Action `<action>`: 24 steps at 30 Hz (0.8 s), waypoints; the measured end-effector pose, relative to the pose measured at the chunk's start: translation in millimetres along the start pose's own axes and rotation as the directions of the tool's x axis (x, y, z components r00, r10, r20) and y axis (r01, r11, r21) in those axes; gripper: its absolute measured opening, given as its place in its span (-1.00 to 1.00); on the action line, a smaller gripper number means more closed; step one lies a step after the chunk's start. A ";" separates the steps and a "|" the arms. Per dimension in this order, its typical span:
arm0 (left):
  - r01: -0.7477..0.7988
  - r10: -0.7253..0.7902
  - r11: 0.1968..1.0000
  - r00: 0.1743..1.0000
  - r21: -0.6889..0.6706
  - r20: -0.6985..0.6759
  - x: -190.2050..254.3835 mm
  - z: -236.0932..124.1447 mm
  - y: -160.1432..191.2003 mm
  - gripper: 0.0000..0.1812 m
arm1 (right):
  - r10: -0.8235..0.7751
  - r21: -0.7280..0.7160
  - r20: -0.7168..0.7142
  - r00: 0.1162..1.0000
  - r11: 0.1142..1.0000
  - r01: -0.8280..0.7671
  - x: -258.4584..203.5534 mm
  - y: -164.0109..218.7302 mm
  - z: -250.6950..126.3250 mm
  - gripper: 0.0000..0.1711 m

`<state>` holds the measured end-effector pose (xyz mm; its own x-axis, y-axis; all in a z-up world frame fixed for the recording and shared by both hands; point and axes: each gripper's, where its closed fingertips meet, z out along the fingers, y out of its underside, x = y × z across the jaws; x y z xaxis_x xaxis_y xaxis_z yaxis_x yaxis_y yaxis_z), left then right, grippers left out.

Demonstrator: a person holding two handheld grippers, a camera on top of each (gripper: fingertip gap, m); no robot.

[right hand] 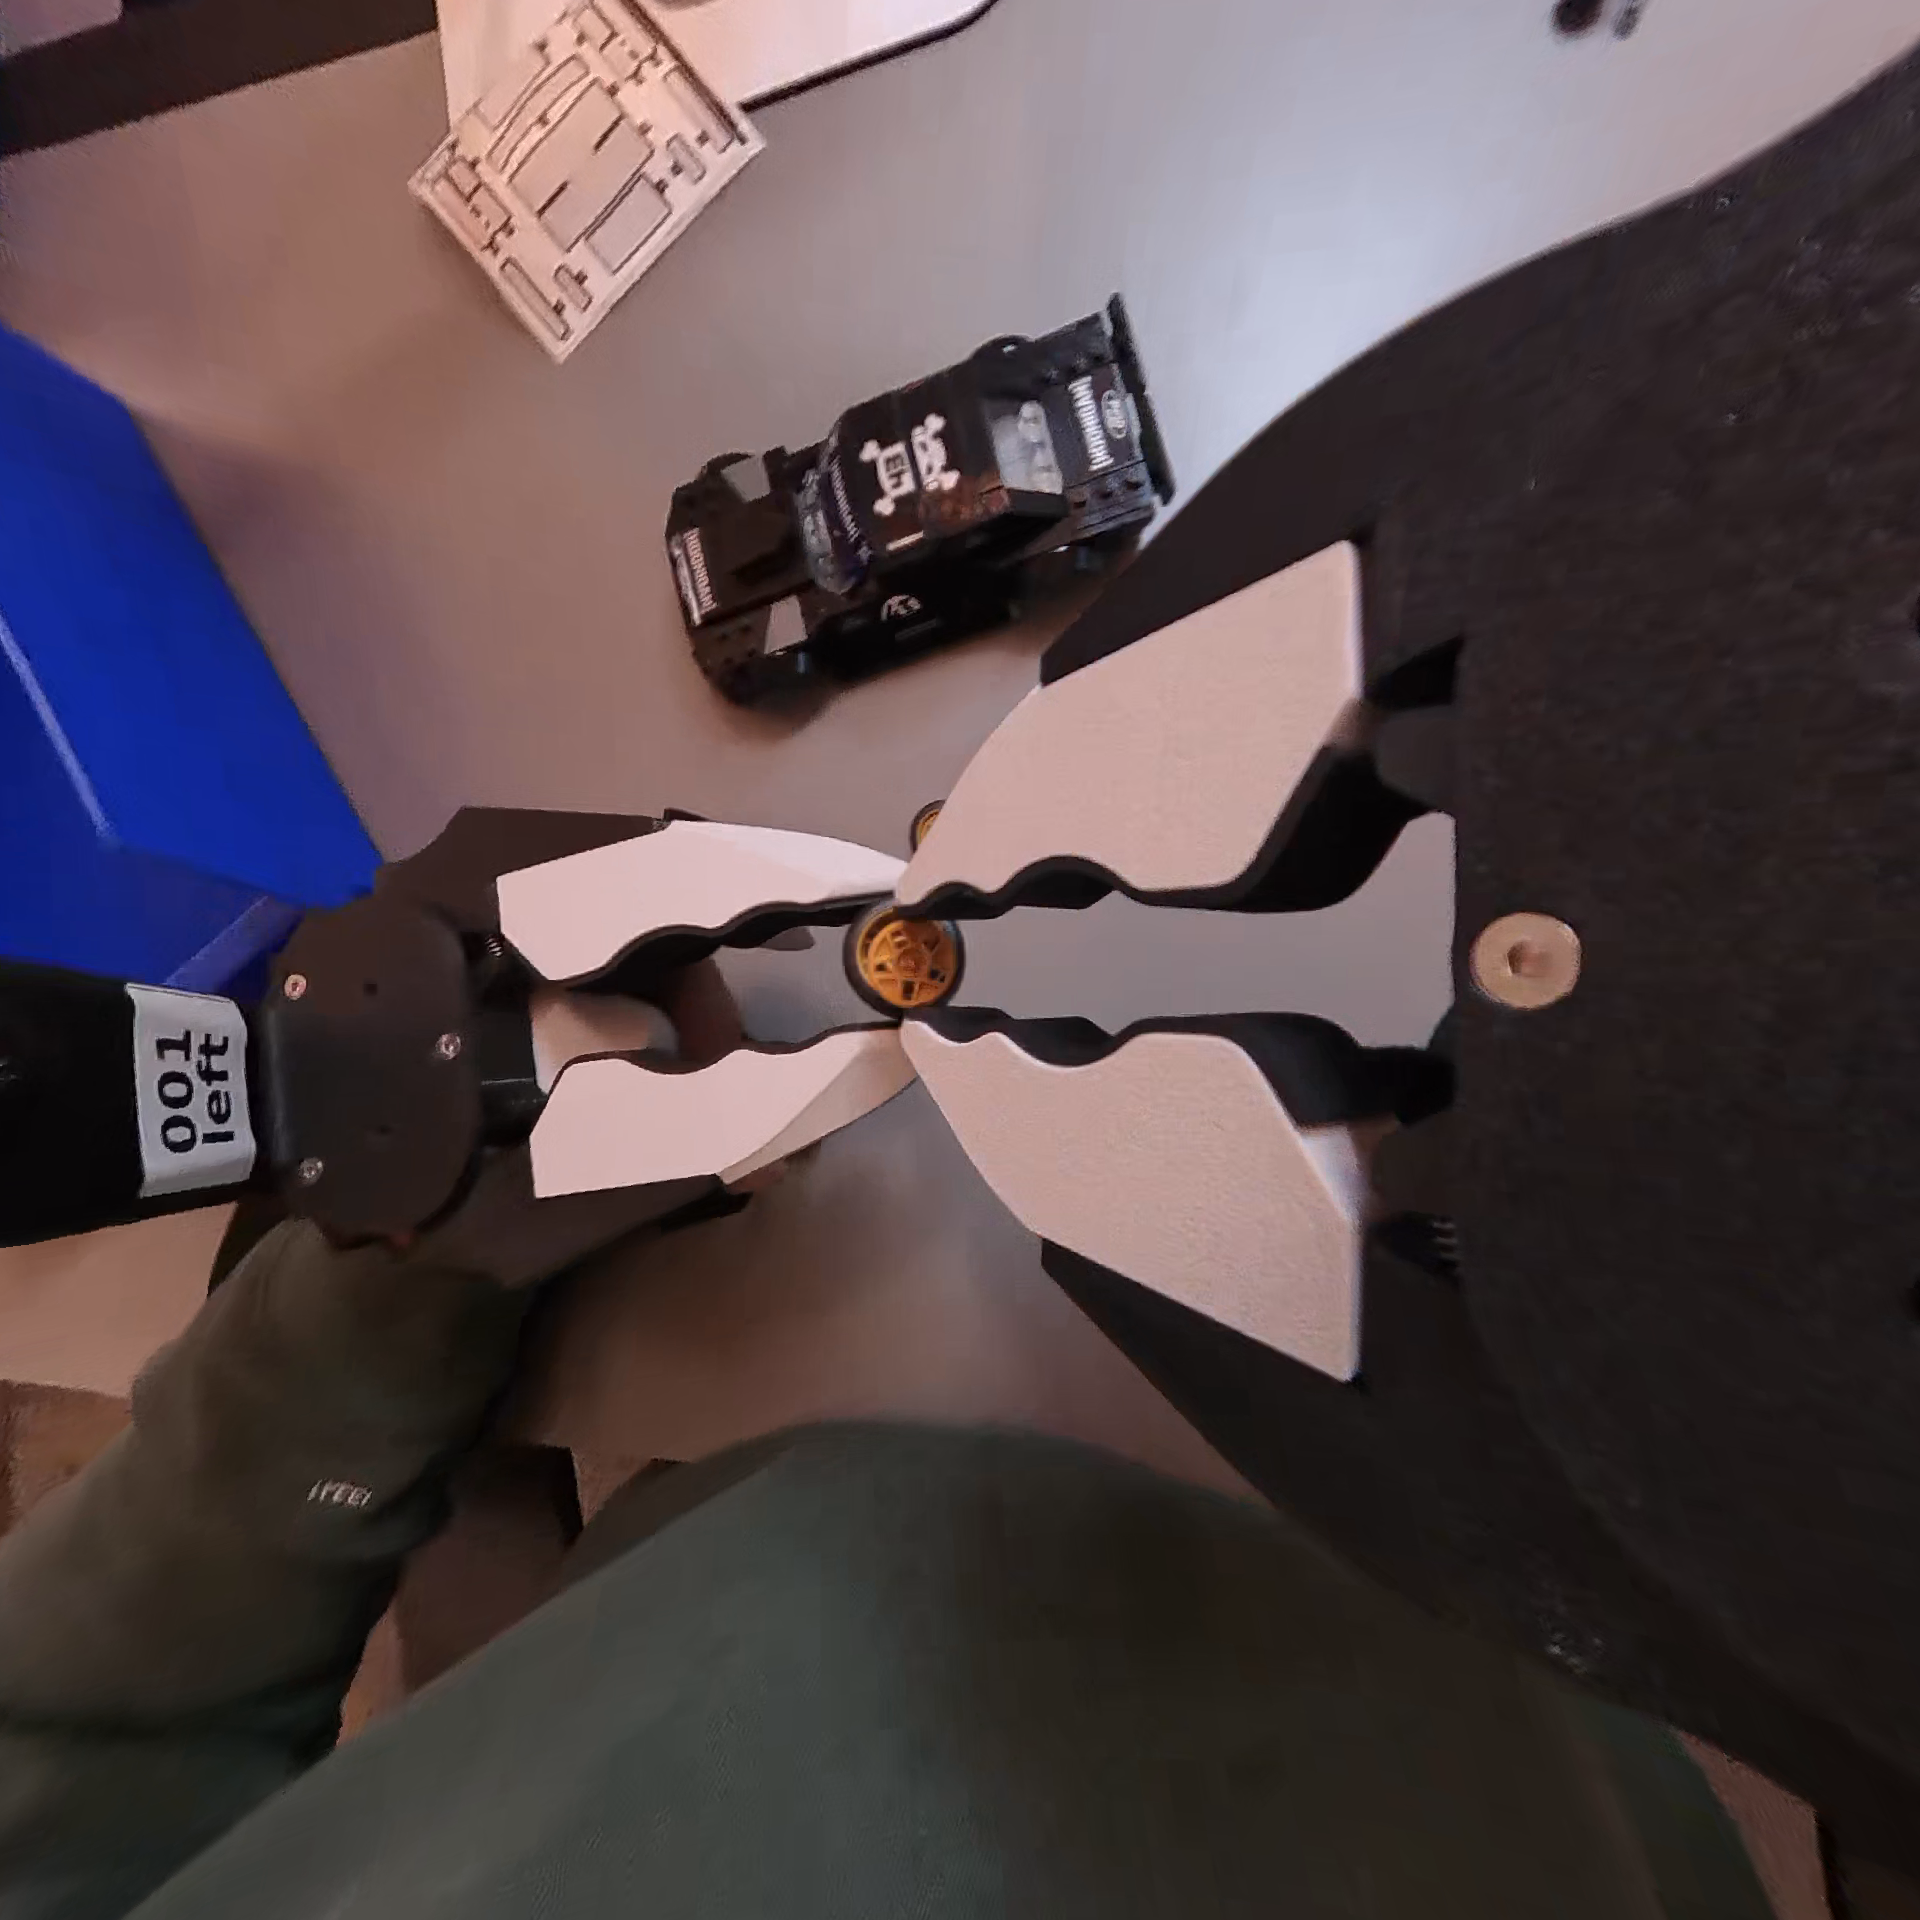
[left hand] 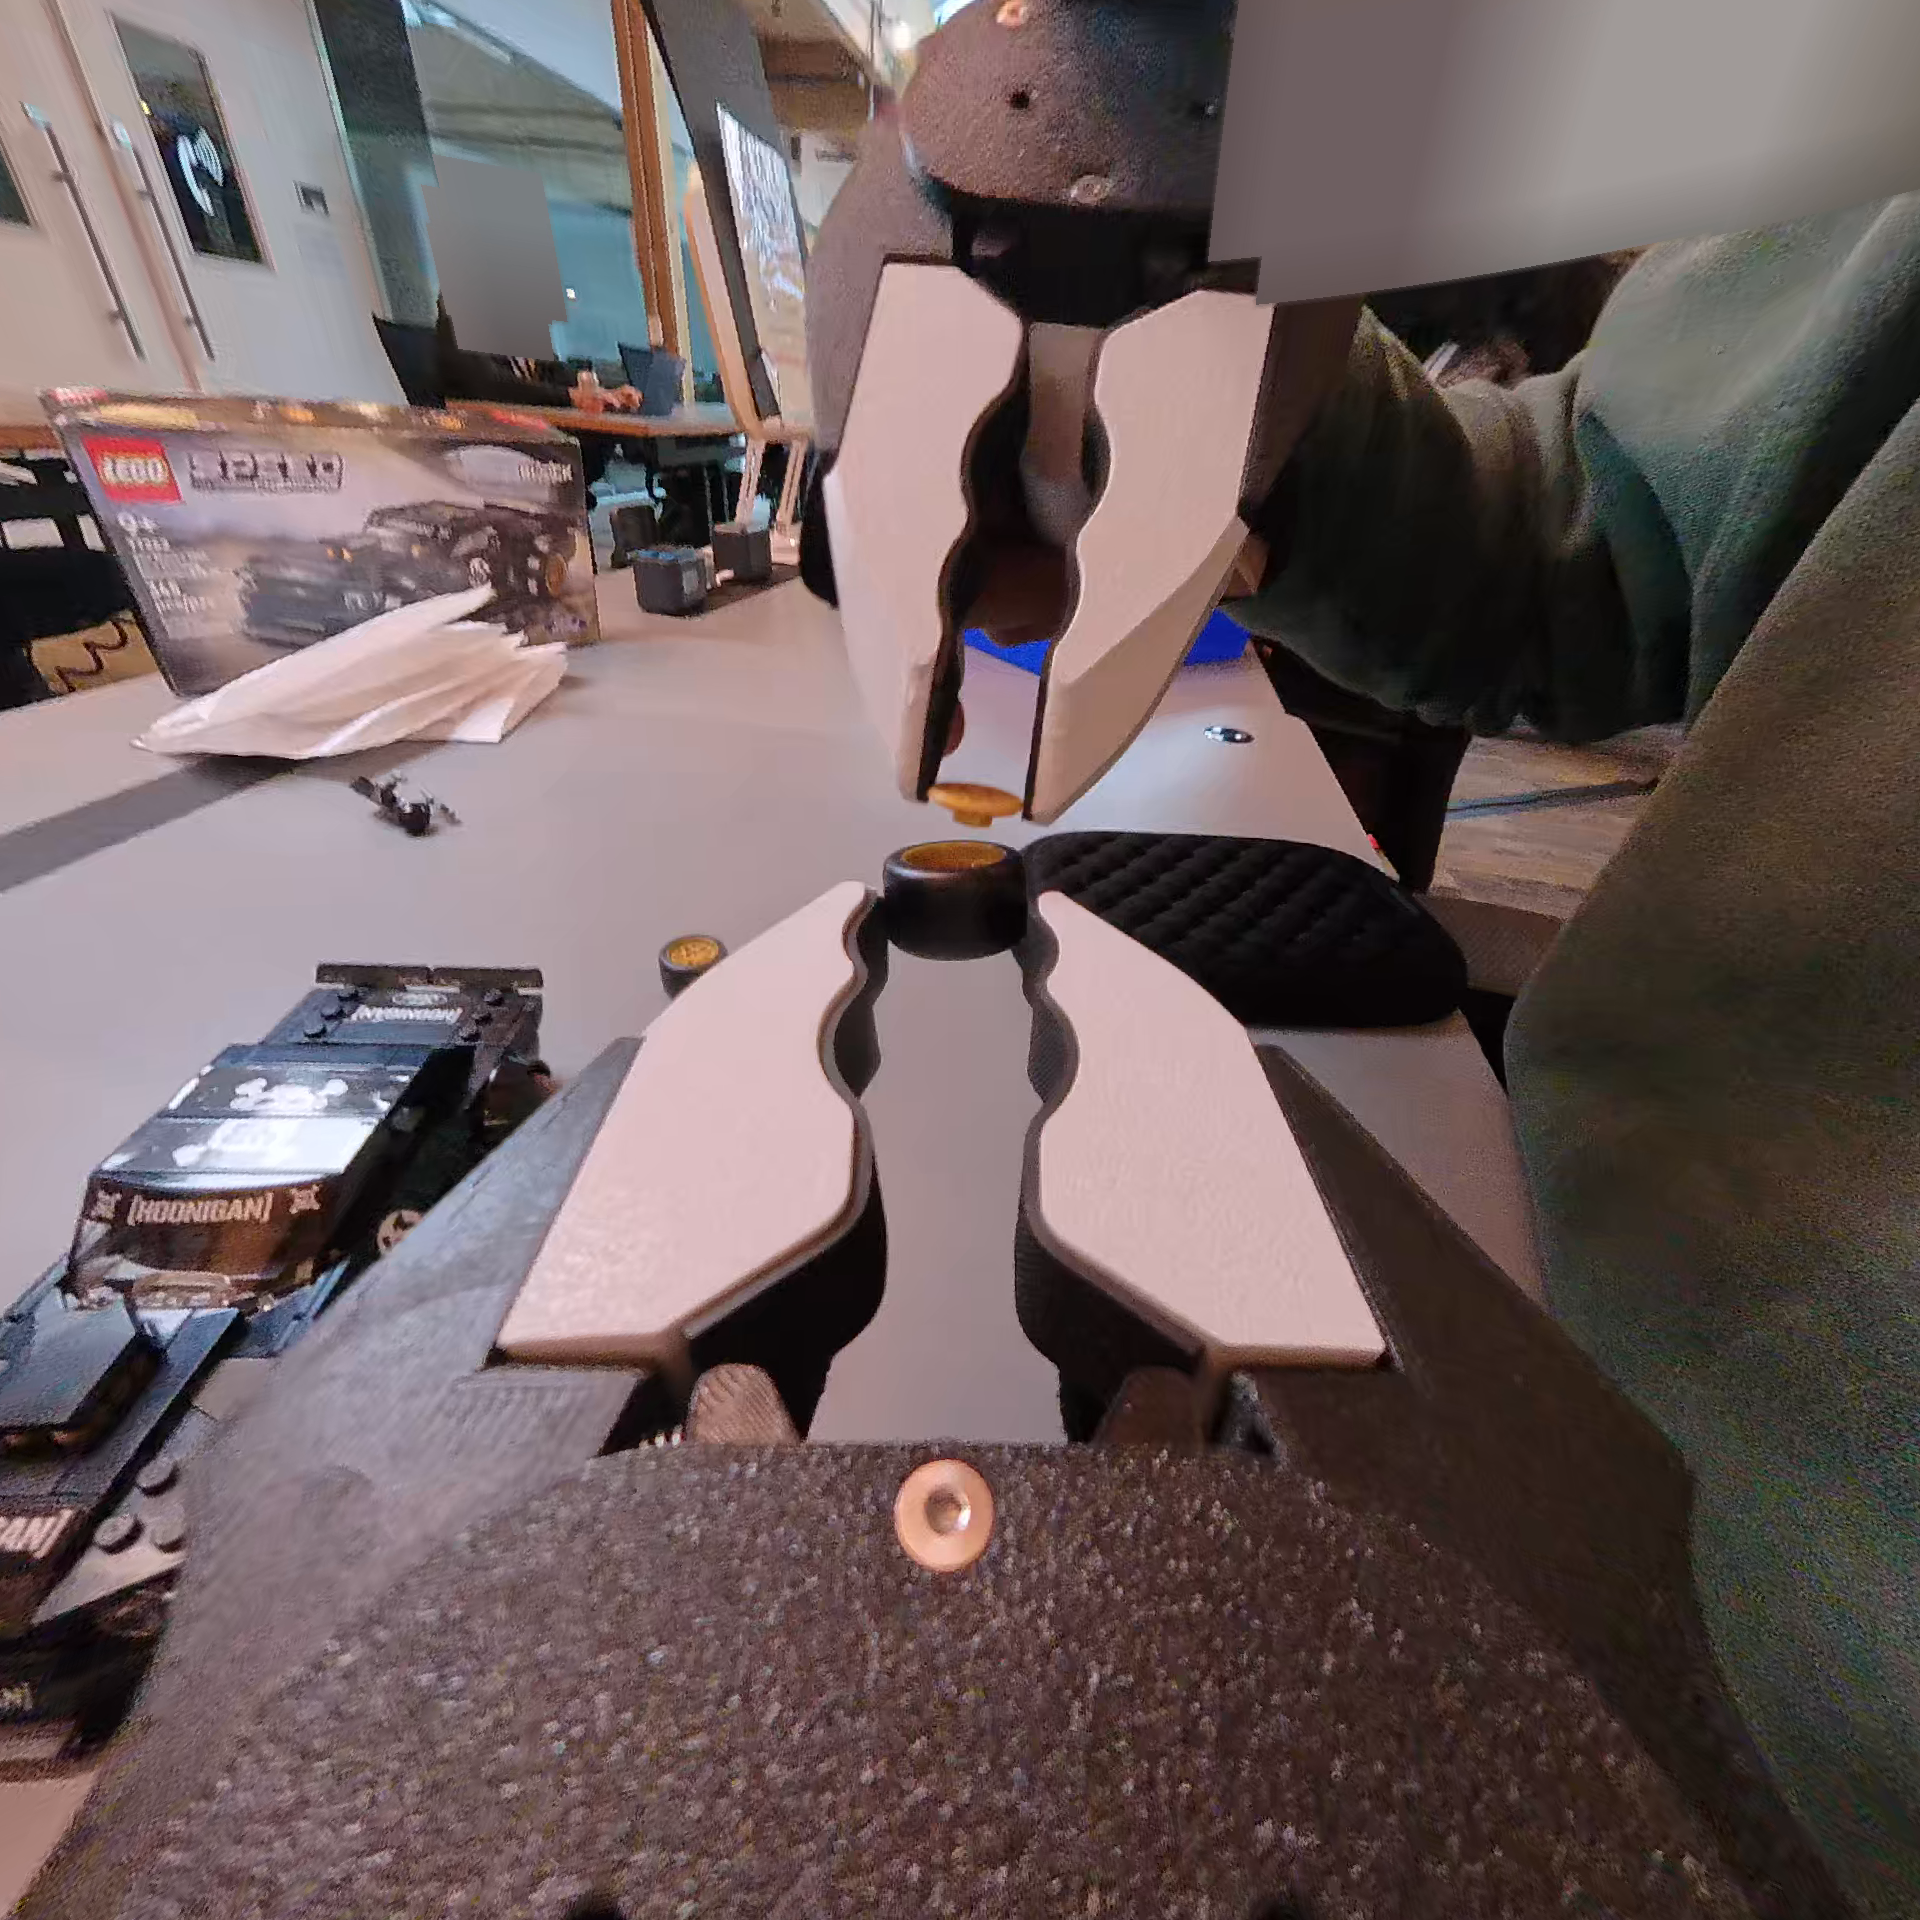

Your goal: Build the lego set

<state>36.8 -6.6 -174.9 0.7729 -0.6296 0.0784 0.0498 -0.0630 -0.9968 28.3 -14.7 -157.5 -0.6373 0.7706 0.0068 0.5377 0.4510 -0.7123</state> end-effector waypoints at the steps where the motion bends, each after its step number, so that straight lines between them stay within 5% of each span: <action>1: -0.008 0.008 1.000 1.000 0.013 -0.002 0.9 -1.3 -2.6 -0.72 | -0.002 -0.011 0.006 1.000 1.000 0.002 0.5 -1.6 1.5 -0.82; 24: -0.029 0.031 0.997 0.999 0.076 -0.022 7.7 -8.7 -17.4 -0.72 | -0.085 -0.083 0.027 0.996 0.993 0.087 -11.3 -12.7 0.1 -0.70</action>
<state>36.5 -17.1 -156.9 0.7597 -0.6485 0.0479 0.0750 0.0143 -0.9971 28.6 -29.2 -148.6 -0.6953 0.7171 0.0487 0.5243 0.5523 -0.6481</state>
